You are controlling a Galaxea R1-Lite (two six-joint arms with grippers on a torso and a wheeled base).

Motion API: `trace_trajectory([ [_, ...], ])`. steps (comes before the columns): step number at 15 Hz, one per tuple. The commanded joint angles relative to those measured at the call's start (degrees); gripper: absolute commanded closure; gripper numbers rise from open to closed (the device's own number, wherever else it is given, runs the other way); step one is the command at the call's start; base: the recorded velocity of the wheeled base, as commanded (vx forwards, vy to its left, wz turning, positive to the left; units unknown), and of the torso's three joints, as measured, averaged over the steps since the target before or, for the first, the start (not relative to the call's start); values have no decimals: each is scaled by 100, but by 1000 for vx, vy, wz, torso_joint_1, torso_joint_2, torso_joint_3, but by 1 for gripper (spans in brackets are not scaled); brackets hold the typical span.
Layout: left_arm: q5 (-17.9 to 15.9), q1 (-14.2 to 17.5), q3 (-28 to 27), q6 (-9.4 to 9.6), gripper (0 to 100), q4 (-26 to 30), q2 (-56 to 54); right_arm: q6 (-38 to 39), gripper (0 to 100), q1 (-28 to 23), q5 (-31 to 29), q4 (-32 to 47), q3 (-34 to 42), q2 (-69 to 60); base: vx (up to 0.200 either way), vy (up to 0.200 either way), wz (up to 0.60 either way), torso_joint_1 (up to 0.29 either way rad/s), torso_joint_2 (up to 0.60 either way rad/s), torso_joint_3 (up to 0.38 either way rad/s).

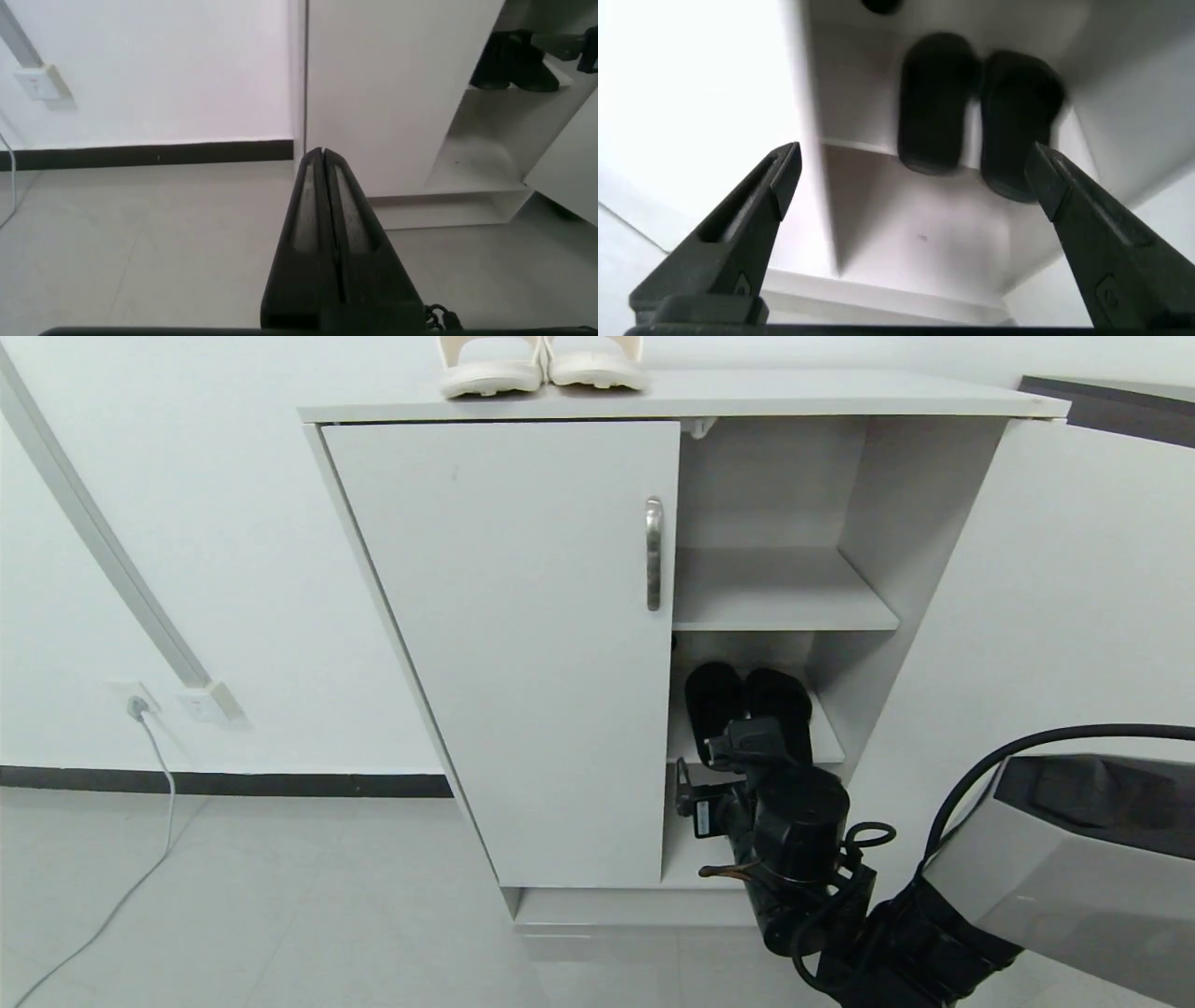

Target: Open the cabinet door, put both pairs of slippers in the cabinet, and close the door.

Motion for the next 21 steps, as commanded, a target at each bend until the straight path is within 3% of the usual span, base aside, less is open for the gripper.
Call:
trace_trajectory([
  [1, 1, 0, 1, 4, 100, -4, -1, -4, 0, 0, -1, 5, 15, 1, 0, 200, 0, -2, -2, 2],
  [10, 1, 0, 1, -5, 100, -4, -1, -13, 0, 0, 78, 5, 32, 18, 0, 200, 0, 1, 2, 3],
  [21, 27, 0, 1, -40, 100, -4, -1, -127, 0, -61, 210, -109, 58, 71, 0, 0, 0, 0, 0, 0],
])
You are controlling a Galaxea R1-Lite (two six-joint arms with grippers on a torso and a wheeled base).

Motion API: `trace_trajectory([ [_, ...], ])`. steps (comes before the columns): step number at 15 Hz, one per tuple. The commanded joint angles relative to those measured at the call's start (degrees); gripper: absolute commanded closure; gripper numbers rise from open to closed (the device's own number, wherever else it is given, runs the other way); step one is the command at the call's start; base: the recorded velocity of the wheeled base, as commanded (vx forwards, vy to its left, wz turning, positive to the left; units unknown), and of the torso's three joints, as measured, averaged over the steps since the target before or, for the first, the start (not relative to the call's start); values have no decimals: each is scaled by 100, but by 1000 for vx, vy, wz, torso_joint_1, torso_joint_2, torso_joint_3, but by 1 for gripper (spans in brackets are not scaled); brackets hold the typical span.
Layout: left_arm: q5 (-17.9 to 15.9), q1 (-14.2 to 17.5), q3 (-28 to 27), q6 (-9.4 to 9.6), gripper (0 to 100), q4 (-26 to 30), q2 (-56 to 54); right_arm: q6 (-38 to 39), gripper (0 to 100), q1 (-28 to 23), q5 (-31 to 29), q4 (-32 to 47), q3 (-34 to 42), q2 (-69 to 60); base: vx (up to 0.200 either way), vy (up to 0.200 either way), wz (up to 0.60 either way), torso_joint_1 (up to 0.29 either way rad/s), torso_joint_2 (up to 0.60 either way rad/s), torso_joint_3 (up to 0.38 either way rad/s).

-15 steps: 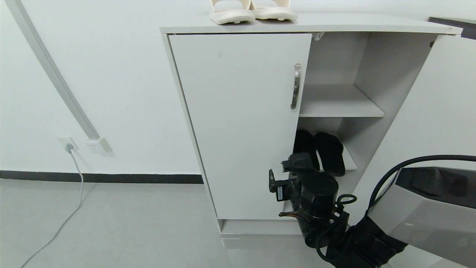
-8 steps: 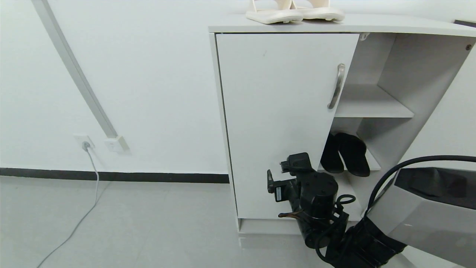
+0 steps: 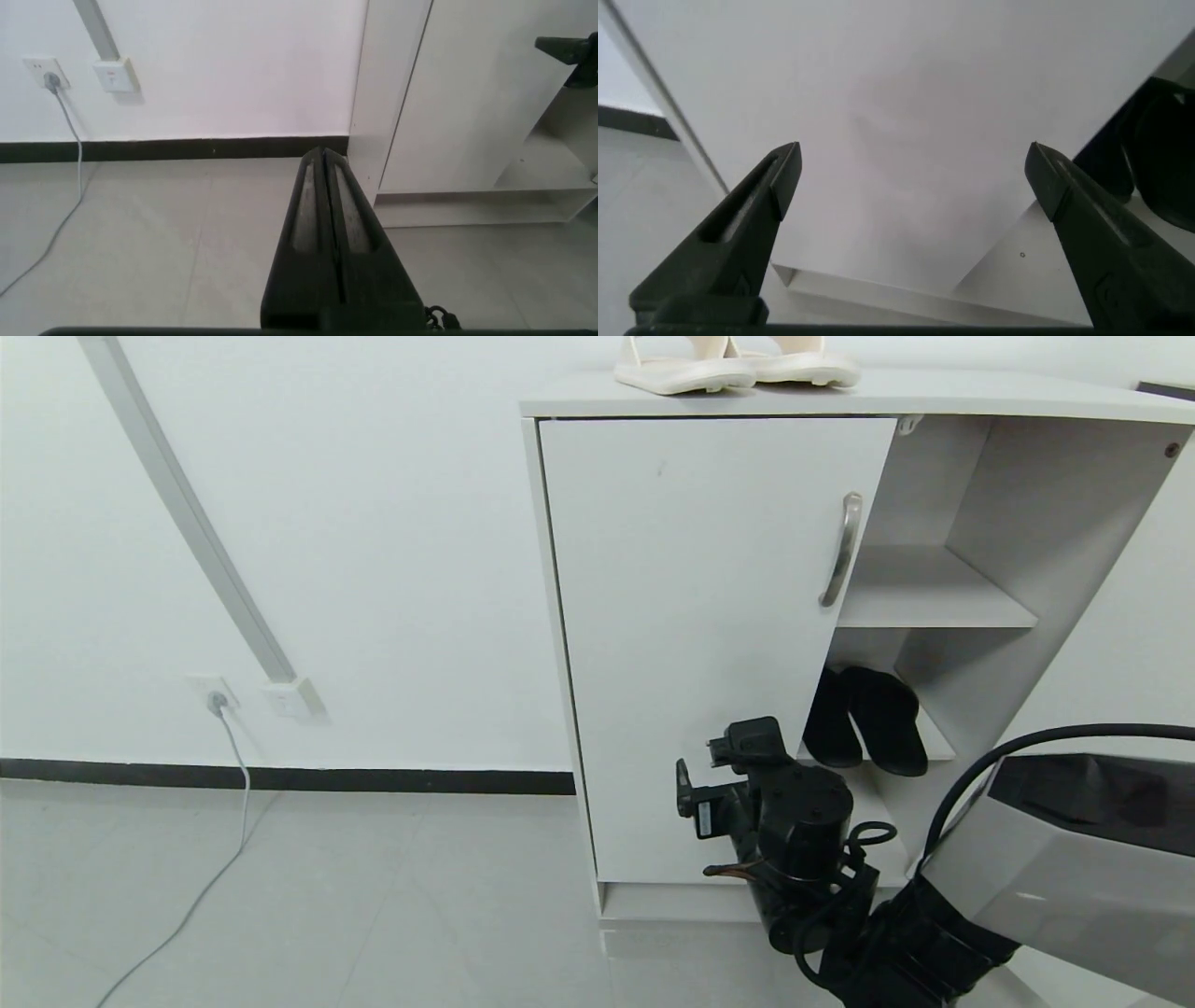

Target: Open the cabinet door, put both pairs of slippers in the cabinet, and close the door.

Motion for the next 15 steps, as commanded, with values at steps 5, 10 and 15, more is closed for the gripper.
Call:
trace_trajectory([
  [5, 1, 0, 1, 0, 100, -1, -1, -34, 0, -9, -7, -14, 11, 71, 0, 0, 0, 0, 0, 0],
  [10, 1, 0, 1, 0, 100, -1, -1, -52, 0, -9, -7, -5, 11, 132, 0, 0, 0, 0, 0, 0],
  [15, 1, 0, 1, 0, 100, -1, -1, -52, 0, -9, -7, 3, 2, 141, 0, 0, 0, 21, -250, -307],
])
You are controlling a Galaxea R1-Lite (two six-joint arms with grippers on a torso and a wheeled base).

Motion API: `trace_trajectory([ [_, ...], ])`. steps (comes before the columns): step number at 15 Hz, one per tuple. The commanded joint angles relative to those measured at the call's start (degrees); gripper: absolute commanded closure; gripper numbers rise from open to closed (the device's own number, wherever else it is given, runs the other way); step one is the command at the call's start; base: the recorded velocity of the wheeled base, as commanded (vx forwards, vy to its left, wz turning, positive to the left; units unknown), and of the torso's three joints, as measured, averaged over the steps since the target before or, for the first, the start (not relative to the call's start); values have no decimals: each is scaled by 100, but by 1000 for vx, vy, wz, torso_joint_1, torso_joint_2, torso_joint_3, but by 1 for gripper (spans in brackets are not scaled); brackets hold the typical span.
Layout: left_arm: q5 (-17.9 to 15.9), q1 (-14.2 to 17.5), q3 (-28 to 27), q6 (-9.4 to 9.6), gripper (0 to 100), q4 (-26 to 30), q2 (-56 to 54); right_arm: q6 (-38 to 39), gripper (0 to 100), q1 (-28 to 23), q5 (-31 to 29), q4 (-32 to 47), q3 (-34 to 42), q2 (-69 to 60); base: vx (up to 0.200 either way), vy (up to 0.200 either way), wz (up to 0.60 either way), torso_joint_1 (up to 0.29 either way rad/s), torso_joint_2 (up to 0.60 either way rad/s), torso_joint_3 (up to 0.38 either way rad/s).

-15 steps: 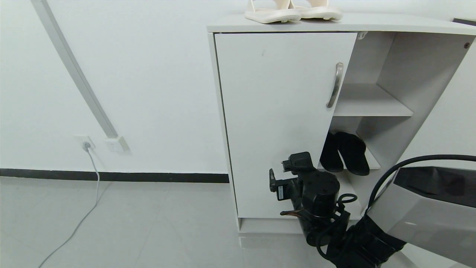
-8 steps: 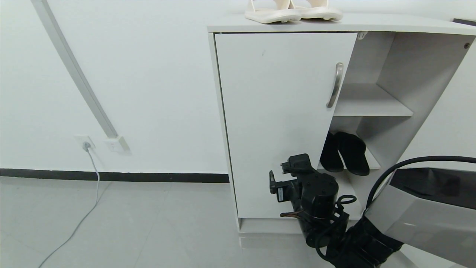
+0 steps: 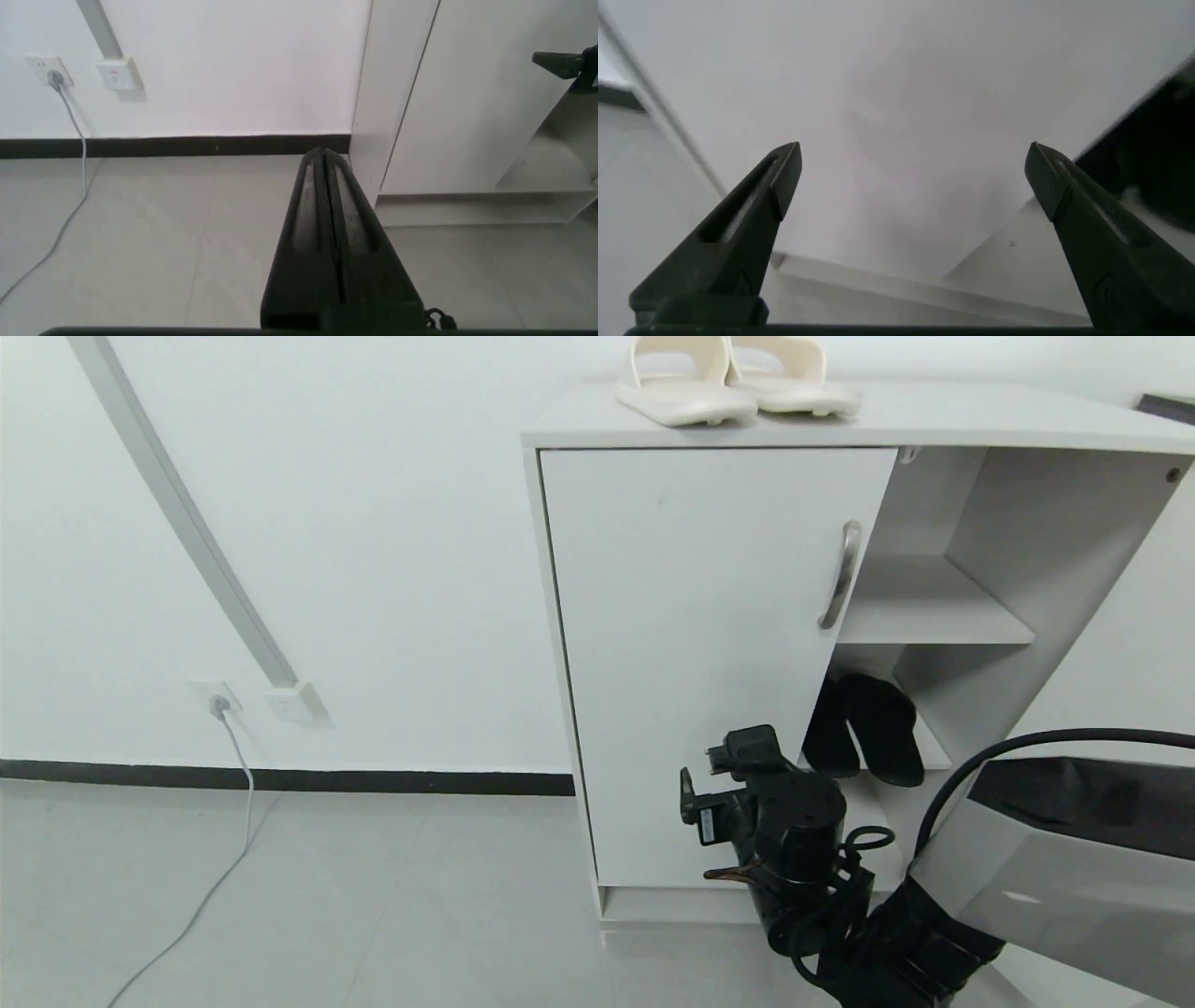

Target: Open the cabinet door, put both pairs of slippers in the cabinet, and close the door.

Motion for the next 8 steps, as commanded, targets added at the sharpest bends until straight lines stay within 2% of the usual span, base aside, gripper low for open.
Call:
trace_trajectory([
  [1, -2, 2, 2, 0, 100, 6, -1, -6, 0, 7, 4, 9, 0, -2, 0, 0, 0, 41, -554, -359],
  [3, -2, 2, 2, 0, 100, 6, -1, -6, 0, 7, 4, 9, 8, -2, 0, 0, 0, 54, -488, -354],
  [8, -2, 2, 2, 0, 100, 6, -1, -6, 0, 7, 4, 9, 26, -2, 0, 0, 0, 125, -468, -344],
])
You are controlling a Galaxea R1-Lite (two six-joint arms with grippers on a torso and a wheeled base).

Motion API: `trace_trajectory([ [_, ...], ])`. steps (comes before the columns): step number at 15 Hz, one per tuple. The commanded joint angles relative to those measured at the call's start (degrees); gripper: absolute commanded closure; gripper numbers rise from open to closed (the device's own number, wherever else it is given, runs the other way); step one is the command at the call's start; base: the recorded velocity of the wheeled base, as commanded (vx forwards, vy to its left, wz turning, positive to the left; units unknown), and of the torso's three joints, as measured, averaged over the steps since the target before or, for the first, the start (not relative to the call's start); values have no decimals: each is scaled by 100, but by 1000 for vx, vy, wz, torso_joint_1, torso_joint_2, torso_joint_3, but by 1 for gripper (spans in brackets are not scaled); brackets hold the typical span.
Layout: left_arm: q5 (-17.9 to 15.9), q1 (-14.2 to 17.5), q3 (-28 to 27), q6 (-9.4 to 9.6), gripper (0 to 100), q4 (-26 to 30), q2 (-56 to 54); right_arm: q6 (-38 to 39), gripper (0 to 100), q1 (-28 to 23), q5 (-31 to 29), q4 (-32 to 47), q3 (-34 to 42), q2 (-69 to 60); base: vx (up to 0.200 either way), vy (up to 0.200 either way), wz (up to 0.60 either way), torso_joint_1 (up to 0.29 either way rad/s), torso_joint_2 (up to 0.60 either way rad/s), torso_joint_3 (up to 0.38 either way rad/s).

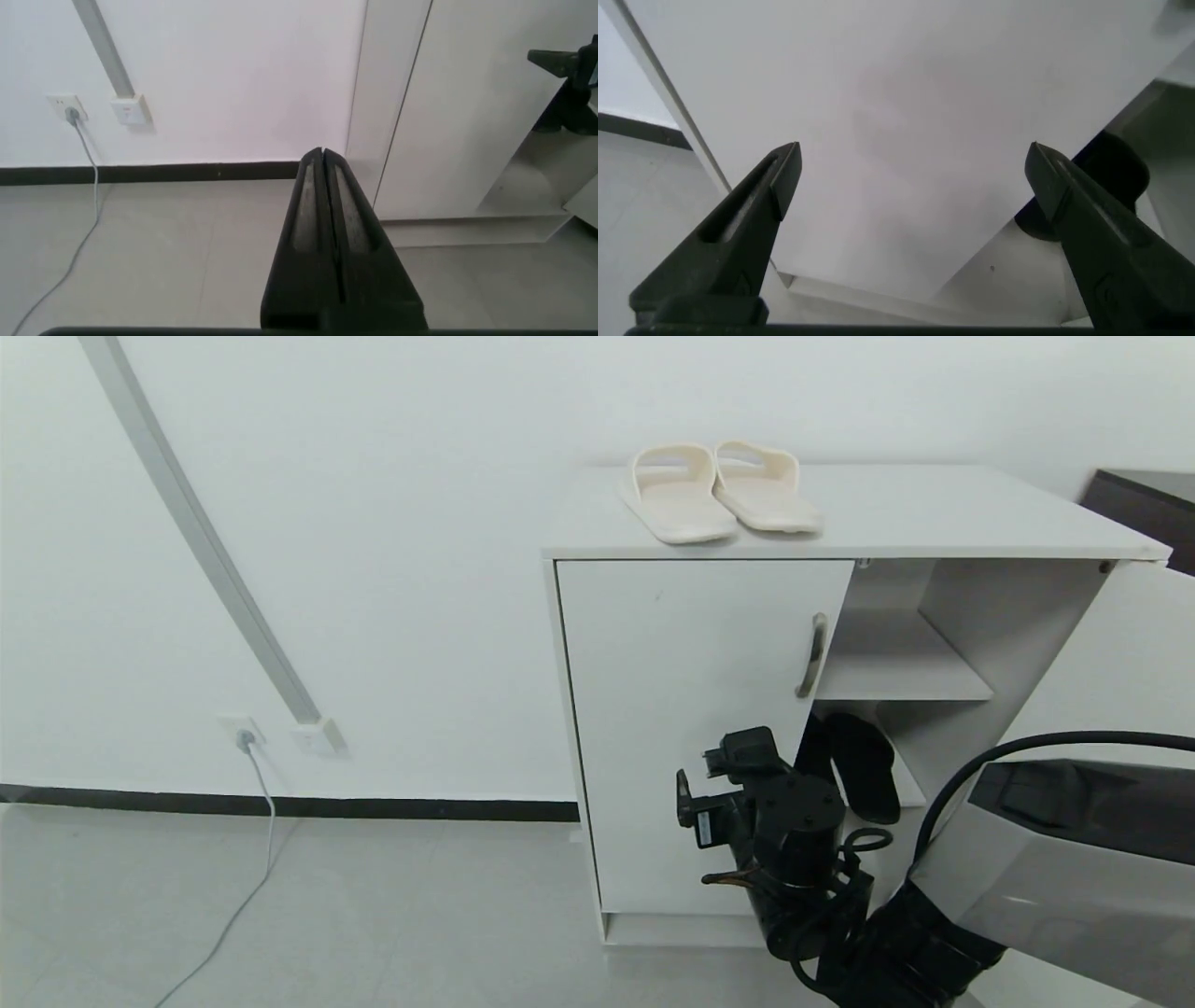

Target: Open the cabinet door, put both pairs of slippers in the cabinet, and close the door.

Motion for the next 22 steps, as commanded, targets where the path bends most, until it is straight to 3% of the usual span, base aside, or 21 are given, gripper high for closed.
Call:
trace_trajectory([
  [1, 1, 0, -1, 0, 100, 1, -1, -2, 0, 4, 1, -2, 2, 7, 0, 0, 0, 144, -466, -330],
  [22, 1, 0, -1, 9, 100, 1, -1, -2, 0, -5, 1, -19, 19, 34, 0, 0, 0, 214, -532, -316],
])
